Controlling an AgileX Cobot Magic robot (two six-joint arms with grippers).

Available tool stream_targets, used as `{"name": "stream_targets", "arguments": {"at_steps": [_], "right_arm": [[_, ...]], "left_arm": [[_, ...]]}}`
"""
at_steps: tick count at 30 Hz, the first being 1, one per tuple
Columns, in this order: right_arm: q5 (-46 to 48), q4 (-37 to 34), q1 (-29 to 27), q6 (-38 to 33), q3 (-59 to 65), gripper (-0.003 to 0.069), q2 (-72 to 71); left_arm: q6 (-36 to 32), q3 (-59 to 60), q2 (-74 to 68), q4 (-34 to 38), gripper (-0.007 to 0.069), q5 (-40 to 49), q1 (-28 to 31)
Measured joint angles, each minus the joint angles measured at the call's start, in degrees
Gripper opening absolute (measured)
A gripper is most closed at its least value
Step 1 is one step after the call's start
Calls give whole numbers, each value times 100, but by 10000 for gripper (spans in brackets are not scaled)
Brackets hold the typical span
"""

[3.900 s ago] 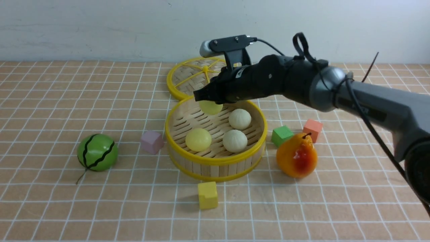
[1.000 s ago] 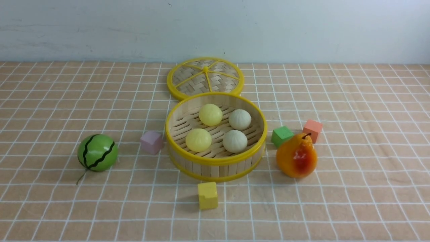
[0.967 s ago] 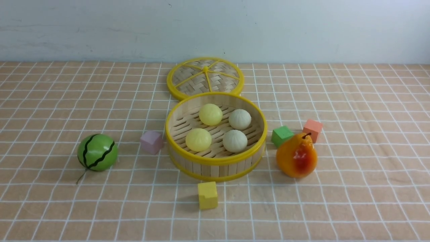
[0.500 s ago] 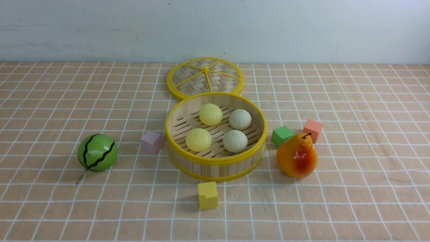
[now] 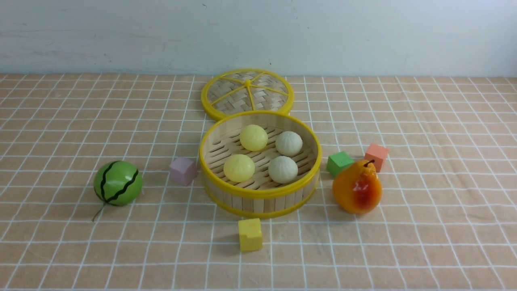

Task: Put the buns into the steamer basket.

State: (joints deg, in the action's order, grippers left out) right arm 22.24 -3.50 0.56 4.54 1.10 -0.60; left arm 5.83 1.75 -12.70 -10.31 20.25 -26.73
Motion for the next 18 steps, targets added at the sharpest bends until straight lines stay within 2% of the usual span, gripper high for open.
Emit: {"name": "stream_targets", "arguments": {"at_steps": [5,8,9,10,14,18], "right_arm": [[0,0,0,0,0,31,0],[0,0,0,0,0,31,0],[0,0,0,0,0,31,0],[0,0,0,0,0,31,0],[0,0,0,0,0,31,0],[0,0,0,0,0,33,0]], "left_arm": [[0,0,186,176,235,-926,622],[0,0,502,726,235,-1914,1487],[0,0,548,799,235,-2025,1592],[0,0,707,1031,236,-2260,1947],[183,0,1275,1803,237,-2328,2714],[717,0,1331,2195,237,-1631,2879]]}}
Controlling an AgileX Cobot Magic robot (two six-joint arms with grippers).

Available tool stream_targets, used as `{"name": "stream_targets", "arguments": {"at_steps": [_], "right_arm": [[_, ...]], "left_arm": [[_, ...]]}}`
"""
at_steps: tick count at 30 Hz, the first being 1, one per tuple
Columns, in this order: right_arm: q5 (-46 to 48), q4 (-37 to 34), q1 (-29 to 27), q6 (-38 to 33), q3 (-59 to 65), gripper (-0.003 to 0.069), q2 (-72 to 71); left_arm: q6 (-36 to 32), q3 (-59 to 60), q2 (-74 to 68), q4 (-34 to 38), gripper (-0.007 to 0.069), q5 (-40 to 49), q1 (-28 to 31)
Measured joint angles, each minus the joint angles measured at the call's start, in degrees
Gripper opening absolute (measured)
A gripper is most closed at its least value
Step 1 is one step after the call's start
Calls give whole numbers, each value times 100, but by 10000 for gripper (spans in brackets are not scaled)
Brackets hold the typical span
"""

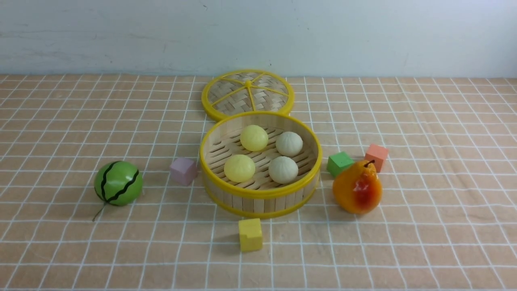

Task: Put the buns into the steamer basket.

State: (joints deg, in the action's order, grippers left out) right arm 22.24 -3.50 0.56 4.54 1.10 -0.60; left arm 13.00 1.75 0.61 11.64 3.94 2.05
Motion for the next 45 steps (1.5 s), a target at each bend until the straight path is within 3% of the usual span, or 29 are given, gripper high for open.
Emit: {"name": "stream_targets", "arguments": {"at_steps": [6,10,20,32,45], "right_arm": [[0,0,0,0,0,41,0],[0,0,0,0,0,45,0],[0,0,0,0,0,57,0],[0,0,0,0,0,79,0],[0,0,0,0,0,99,0]], "left_arm": [[361,0,0,-91,237,1253,-117],[387,0,0,-222,238,1499,-315],[393,0,0,-500,221,1460,-636],[474,0,0,-575,62,1501,-1041],[491,0,0,-590,-13,1718,-1041]]}}
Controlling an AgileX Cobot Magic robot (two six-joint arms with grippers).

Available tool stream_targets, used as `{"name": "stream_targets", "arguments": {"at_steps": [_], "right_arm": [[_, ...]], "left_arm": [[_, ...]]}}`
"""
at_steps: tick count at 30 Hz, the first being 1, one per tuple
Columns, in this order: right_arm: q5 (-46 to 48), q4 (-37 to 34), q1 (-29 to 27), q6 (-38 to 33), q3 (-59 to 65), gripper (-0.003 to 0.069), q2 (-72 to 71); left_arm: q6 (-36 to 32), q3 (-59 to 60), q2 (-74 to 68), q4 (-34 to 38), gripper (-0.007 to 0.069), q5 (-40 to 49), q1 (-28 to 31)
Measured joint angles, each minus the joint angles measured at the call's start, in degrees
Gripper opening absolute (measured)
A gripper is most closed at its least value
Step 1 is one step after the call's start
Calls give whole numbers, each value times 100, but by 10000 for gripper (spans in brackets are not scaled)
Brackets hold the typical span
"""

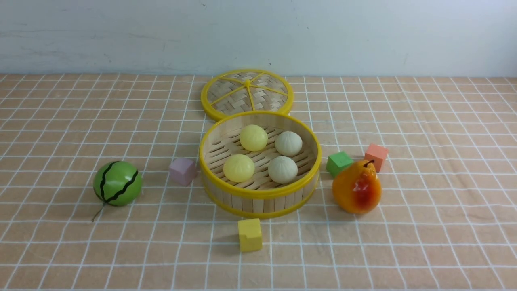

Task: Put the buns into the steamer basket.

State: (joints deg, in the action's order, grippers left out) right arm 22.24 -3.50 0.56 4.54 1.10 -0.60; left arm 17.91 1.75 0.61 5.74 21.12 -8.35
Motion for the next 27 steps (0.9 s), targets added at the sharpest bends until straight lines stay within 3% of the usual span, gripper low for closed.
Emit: {"name": "stream_targets", "arguments": {"at_steps": [27], "right_arm": [[0,0,0,0,0,127,0]], "left_arm": [[0,0,0,-11,-13,0,-6]]}}
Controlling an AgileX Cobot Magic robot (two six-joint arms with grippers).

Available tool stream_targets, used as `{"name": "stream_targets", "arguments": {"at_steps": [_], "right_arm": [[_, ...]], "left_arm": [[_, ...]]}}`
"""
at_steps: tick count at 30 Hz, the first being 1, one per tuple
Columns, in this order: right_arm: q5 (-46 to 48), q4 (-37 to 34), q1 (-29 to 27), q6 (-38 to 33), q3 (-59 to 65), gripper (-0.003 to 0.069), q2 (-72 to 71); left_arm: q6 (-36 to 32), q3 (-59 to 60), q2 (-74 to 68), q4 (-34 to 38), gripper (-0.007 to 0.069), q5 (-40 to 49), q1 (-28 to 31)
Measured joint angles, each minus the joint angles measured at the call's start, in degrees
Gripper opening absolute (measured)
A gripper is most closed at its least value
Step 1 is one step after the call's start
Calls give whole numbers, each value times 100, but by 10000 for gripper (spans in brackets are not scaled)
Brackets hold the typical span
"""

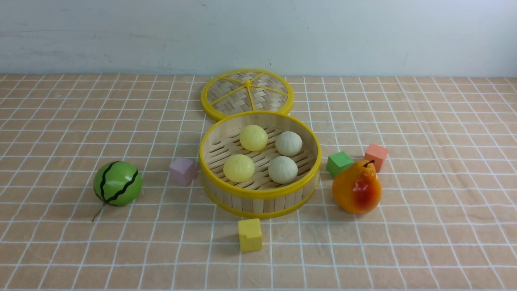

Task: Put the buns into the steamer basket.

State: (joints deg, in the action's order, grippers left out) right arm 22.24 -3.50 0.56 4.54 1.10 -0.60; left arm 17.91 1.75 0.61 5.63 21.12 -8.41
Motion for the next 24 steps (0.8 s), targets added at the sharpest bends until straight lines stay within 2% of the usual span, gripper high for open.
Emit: {"name": "stream_targets", "arguments": {"at_steps": [24], "right_arm": [[0,0,0,0,0,155,0]], "left_arm": [[0,0,0,-6,-3,0,0]]}}
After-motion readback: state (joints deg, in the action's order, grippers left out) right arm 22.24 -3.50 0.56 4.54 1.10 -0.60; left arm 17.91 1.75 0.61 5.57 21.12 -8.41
